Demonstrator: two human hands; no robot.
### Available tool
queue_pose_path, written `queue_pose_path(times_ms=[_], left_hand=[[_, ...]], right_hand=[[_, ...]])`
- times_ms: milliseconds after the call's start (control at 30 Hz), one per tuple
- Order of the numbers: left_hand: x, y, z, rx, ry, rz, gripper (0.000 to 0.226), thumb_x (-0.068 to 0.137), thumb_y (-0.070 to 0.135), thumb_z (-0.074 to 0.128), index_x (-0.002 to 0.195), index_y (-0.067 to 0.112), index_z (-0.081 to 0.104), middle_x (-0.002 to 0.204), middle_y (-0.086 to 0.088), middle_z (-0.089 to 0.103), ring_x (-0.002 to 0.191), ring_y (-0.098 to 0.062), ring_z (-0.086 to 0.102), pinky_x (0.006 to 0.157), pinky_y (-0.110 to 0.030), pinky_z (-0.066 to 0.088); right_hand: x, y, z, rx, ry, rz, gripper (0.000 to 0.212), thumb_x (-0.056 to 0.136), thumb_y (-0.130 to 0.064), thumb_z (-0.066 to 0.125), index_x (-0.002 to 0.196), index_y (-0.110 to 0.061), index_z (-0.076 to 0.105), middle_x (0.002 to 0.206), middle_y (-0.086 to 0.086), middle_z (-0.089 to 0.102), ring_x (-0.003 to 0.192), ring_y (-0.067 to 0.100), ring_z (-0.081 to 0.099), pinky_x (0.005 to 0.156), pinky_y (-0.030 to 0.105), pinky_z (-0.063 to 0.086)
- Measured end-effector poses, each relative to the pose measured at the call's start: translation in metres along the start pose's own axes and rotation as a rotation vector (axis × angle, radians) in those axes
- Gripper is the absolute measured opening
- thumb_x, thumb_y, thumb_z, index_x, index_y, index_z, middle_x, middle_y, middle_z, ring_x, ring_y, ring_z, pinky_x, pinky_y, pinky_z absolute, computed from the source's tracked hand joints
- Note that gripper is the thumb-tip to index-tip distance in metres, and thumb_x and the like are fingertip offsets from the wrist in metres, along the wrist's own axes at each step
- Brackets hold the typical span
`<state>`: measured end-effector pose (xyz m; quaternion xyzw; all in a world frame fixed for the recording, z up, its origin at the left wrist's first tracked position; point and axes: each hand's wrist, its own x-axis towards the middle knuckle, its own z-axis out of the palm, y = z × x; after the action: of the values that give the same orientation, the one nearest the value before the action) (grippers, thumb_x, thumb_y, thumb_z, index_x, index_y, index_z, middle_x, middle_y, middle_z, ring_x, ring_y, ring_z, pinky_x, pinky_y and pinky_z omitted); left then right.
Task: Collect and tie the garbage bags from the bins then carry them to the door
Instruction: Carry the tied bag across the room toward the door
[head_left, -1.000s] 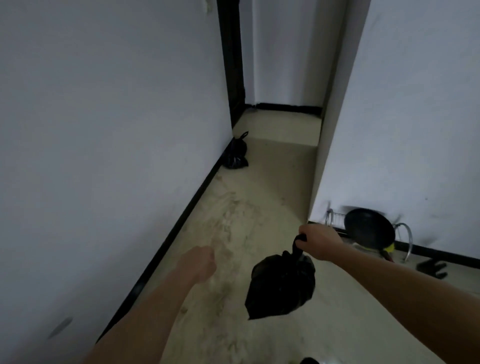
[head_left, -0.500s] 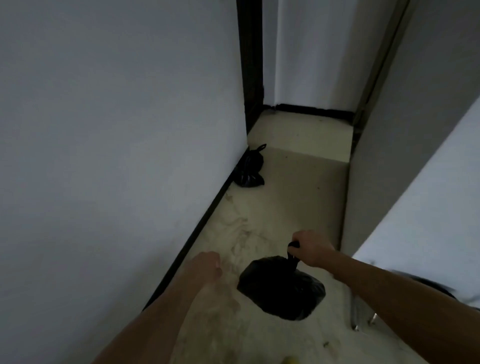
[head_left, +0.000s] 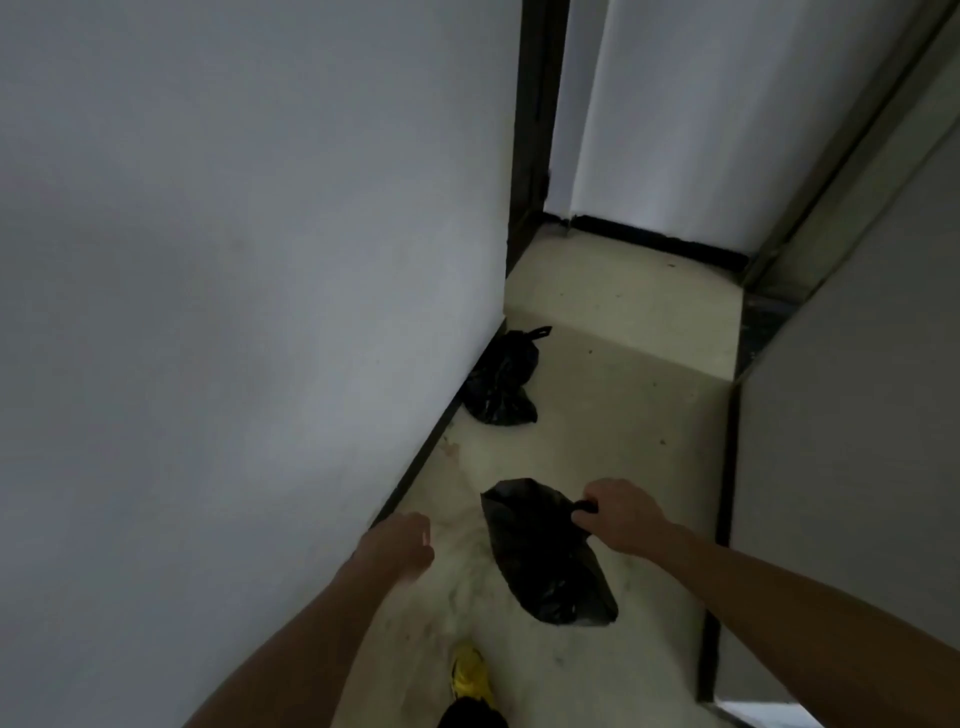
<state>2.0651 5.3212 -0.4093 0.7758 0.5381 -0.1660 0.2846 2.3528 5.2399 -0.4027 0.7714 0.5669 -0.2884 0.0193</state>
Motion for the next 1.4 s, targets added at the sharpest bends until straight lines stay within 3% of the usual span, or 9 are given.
queue_pose_path(times_ms=[133,367,633,800,967,1033,1167,1300,1400], left_hand=[[0.086,-0.003,-0.054,0.002,-0.006,-0.033,0.021,0.091,0.025,0.049,0.110,0.021,0.059,0.114,-0.002,0.061,0.102,-0.018,0.059,0.086,-0.029,0.048],[0.199,0.002,-0.099,-0.063,-0.002,-0.091,0.015,0.090,0.027,0.047,0.098,0.023,0.060,0.103,0.000,0.064,0.093,-0.017,0.061,0.083,-0.032,0.051],[0.342,-0.008,-0.068,-0.149,0.059,-0.249,0.018,0.093,0.026,0.044,0.099,0.019,0.060,0.104,-0.003,0.065,0.093,-0.018,0.060,0.073,-0.027,0.043],[0.443,-0.025,-0.019,-0.148,0.185,-0.273,0.022,0.094,0.026,0.044,0.108,0.020,0.060,0.104,-0.001,0.065,0.090,-0.017,0.062,0.077,-0.030,0.050],[0.561,-0.078,0.040,0.018,0.367,-0.165,0.023,0.094,0.021,0.046,0.114,0.015,0.058,0.104,-0.005,0.062,0.089,-0.022,0.061,0.074,-0.035,0.050],[0.602,-0.098,0.063,0.096,0.443,-0.103,0.021,0.091,0.016,0.049,0.109,0.012,0.061,0.101,-0.007,0.062,0.086,-0.024,0.061,0.071,-0.037,0.051],[0.672,-0.133,0.098,0.352,0.644,0.138,0.031,0.079,0.016,0.038,0.090,0.008,0.066,0.085,-0.010,0.063,0.070,-0.026,0.058,0.058,-0.035,0.049],[0.722,-0.157,0.119,0.580,0.759,0.344,0.033,0.075,0.014,0.040,0.090,0.004,0.067,0.097,-0.018,0.064,0.089,-0.033,0.061,0.076,-0.040,0.047],[0.747,-0.176,0.133,0.628,0.833,0.396,0.028,0.074,0.010,0.043,0.085,0.004,0.068,0.096,-0.018,0.065,0.090,-0.034,0.062,0.081,-0.039,0.042]], right_hand=[[0.088,-0.017,-0.044,0.031,0.002,0.016,0.038,0.094,-0.037,0.053,0.064,-0.026,0.032,0.065,-0.005,0.037,0.058,0.012,0.038,0.063,0.029,0.034],[0.230,-0.029,-0.076,0.086,-0.022,-0.058,0.038,0.093,-0.035,0.053,0.067,-0.019,0.030,0.067,0.003,0.036,0.061,0.021,0.037,0.060,0.032,0.030],[0.427,-0.025,-0.035,0.057,-0.175,-0.240,0.038,0.094,-0.033,0.050,0.065,-0.019,0.029,0.062,0.003,0.033,0.053,0.018,0.034,0.053,0.031,0.026],[0.535,-0.024,0.020,0.074,-0.186,-0.279,0.035,0.095,-0.034,0.048,0.068,-0.017,0.034,0.063,0.004,0.038,0.056,0.022,0.040,0.054,0.033,0.029],[0.648,-0.016,0.093,0.170,-0.017,-0.277,0.028,0.094,-0.034,0.052,0.072,-0.018,0.047,0.068,0.000,0.051,0.065,0.021,0.050,0.057,0.029,0.033],[0.688,-0.009,0.119,0.197,0.055,-0.283,0.025,0.094,-0.033,0.054,0.079,-0.013,0.052,0.073,0.004,0.054,0.067,0.023,0.050,0.060,0.030,0.035],[0.759,0.007,0.164,0.279,0.144,-0.329,0.031,0.094,-0.031,0.055,0.074,-0.007,0.053,0.074,0.012,0.060,0.070,0.030,0.058,0.064,0.040,0.047],[0.813,0.018,0.196,0.348,0.243,-0.385,0.034,0.093,-0.029,0.057,0.065,-0.011,0.050,0.071,0.008,0.058,0.073,0.028,0.059,0.069,0.041,0.051],[0.839,0.022,0.211,0.379,0.290,-0.400,0.033,0.090,-0.028,0.060,0.073,0.000,0.061,0.075,0.012,0.064,0.073,0.026,0.060,0.070,0.036,0.050]])
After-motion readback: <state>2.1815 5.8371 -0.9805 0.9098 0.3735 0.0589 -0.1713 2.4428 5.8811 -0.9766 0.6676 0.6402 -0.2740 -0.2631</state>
